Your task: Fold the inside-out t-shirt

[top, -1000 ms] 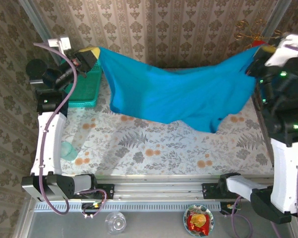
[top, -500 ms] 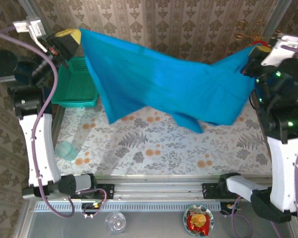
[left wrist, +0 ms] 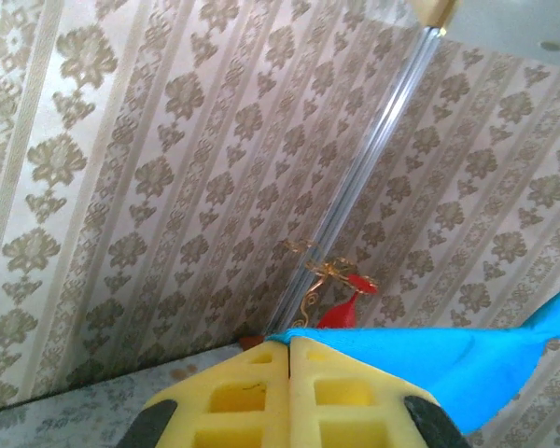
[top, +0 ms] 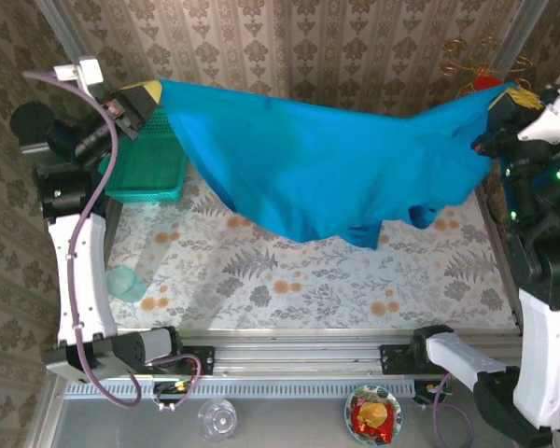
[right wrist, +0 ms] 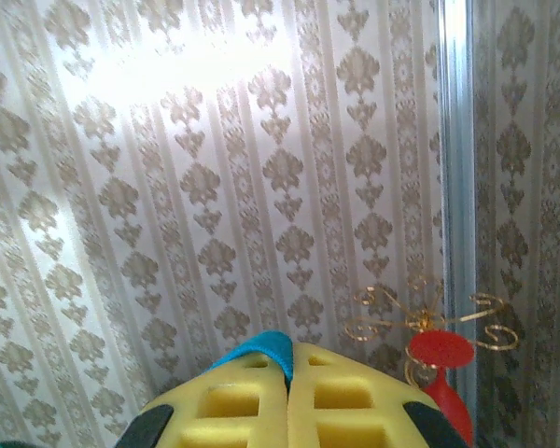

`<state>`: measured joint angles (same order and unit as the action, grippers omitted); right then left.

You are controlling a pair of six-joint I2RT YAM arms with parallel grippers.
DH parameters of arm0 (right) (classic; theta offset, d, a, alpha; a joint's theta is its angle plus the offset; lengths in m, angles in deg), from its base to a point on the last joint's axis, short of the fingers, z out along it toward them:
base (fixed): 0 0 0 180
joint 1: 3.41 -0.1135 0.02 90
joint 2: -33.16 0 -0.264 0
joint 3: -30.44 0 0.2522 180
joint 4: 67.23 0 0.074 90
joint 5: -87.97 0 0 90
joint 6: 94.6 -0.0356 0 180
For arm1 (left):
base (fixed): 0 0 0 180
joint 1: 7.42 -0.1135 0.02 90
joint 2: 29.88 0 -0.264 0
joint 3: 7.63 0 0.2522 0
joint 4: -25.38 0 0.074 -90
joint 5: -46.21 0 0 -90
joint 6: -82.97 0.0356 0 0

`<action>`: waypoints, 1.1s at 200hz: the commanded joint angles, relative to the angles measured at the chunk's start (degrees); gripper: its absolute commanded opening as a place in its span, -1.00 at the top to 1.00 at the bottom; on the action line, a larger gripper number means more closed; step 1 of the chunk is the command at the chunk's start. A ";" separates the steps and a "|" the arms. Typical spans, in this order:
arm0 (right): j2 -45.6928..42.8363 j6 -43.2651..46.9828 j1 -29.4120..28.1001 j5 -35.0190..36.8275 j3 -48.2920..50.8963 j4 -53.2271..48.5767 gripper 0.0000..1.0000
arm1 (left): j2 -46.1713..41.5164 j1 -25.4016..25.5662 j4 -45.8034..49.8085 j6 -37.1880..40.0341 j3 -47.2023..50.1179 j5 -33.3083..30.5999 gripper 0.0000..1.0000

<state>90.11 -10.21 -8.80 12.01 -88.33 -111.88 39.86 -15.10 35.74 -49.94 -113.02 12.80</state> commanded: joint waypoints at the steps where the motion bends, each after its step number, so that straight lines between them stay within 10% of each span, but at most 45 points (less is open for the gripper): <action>1: -3.71 1.78 0.38 -1.74 -0.30 4.26 1.00 | -5.20 -1.35 -3.87 -1.64 -0.87 0.22 1.00; 94: -1.37 3.76 0.38 -0.59 -11.36 1.26 1.00 | -7.57 -1.83 2.60 0.63 -9.46 -2.90 1.00; 178: 14.50 -0.81 0.38 -0.29 -3.47 9.58 1.00 | 10.83 5.59 -7.97 -1.69 -1.74 -3.09 1.00; 220: 28.99 -1.69 0.62 -0.69 -13.25 12.55 1.00 | 27.25 5.15 -11.19 -6.33 -17.17 -2.31 1.00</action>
<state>114.04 -10.43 -8.80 11.09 -93.62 -105.22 62.04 -9.68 30.58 -52.87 -118.84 10.12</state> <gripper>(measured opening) 0.069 0.064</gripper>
